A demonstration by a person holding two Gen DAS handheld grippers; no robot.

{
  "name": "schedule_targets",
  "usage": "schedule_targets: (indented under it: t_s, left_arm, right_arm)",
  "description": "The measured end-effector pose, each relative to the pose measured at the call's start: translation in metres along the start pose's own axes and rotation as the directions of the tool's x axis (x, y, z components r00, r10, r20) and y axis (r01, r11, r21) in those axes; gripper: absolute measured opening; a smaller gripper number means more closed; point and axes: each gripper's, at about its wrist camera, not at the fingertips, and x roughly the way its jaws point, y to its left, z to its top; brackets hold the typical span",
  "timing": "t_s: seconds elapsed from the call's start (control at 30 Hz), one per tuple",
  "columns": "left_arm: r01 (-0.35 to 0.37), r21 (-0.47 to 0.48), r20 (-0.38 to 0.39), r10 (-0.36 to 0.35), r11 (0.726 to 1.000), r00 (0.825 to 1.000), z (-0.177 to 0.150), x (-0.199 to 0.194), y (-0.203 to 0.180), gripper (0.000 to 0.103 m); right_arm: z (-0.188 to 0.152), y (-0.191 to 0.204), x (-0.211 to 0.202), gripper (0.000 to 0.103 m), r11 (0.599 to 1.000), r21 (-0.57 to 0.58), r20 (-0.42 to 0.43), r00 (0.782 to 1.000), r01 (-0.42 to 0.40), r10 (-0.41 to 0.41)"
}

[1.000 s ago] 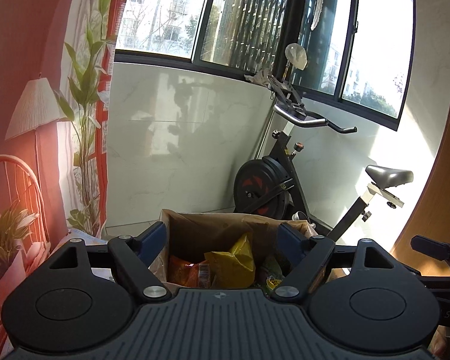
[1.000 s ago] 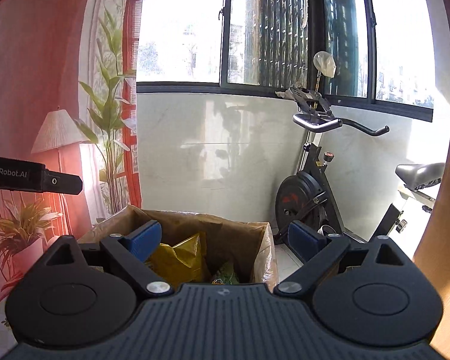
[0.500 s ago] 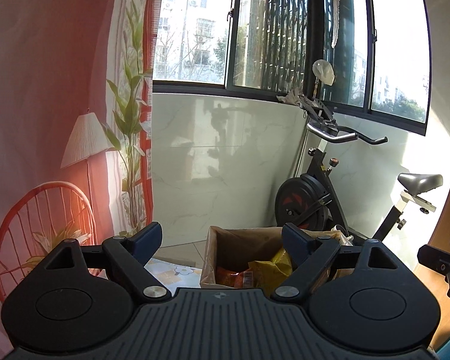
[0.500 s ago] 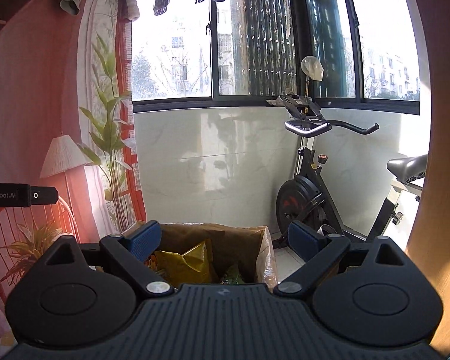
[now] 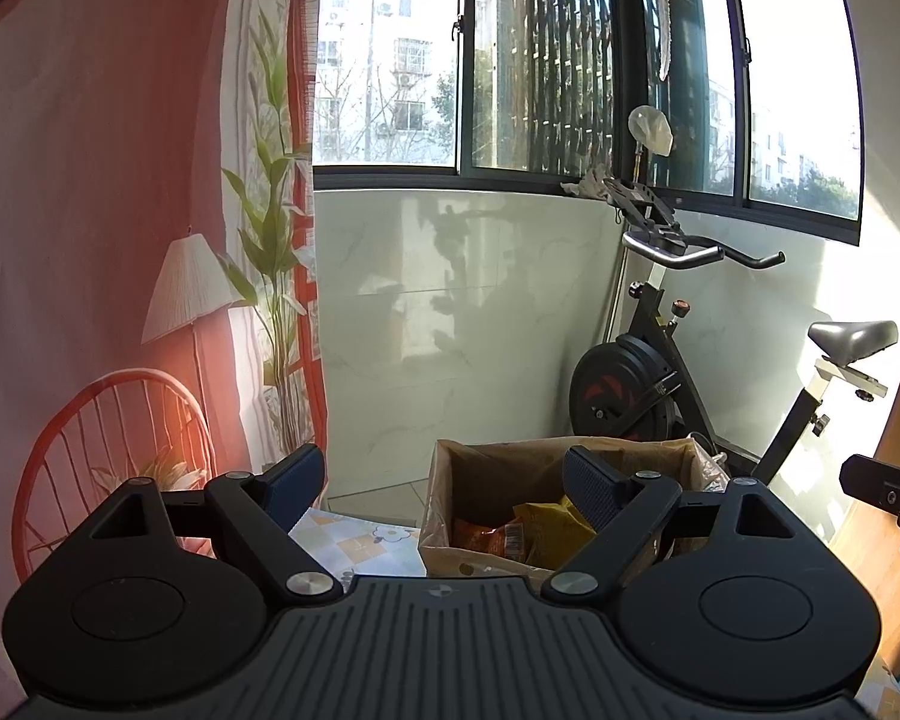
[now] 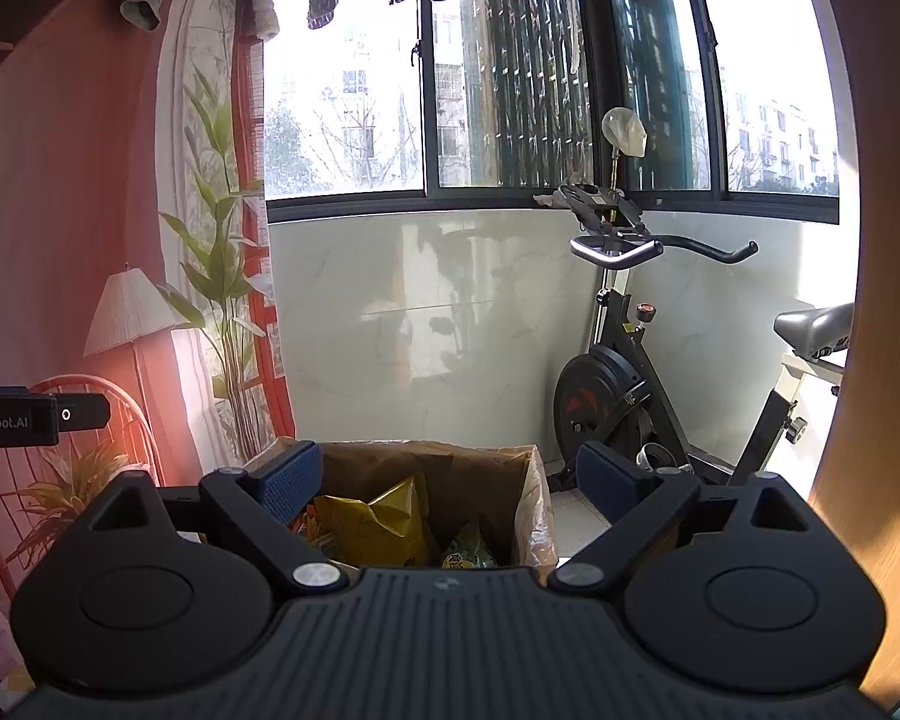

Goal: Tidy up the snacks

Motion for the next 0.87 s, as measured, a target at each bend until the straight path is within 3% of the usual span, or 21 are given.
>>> schedule_targets:
  t_s: [0.87]
  left_arm:
    - [0.044, -0.001, -0.029, -0.044, 0.999, 0.999, -0.0048, 0.0089, 0.0070, 0.088]
  right_arm:
    - [-0.0029, -0.0004, -0.0003, 0.094, 1.000, -0.012, -0.009, 1.000, -0.012, 0.012]
